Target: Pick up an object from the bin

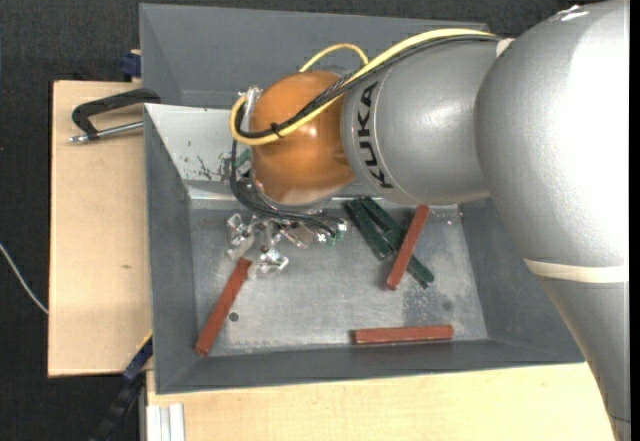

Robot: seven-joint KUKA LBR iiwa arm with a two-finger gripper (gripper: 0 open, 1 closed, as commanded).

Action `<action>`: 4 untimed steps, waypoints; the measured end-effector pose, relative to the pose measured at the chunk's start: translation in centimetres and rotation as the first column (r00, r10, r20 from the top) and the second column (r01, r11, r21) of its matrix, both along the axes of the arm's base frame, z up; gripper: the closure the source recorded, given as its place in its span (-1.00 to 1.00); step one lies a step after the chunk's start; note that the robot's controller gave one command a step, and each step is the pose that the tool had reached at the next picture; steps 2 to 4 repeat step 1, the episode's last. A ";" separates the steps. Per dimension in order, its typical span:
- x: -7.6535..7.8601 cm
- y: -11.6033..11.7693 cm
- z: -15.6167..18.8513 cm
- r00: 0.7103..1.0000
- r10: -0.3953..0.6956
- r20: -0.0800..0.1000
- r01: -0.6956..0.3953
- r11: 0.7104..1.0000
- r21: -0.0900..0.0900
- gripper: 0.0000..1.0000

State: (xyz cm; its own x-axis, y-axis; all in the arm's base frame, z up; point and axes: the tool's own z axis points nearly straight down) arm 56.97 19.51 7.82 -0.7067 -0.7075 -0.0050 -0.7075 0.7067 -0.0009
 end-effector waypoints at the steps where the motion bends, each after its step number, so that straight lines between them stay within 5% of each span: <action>1: -2.1 -0.7 21.1 0.999 0.043 0.008 -0.043 0.999 0.002 1.00; 4: -2.1 -0.7 21.1 0.999 0.043 0.008 -0.043 0.999 0.002 1.00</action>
Offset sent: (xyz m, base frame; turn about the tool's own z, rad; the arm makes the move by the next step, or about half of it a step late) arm 0.0000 0.0000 0.0000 0.0000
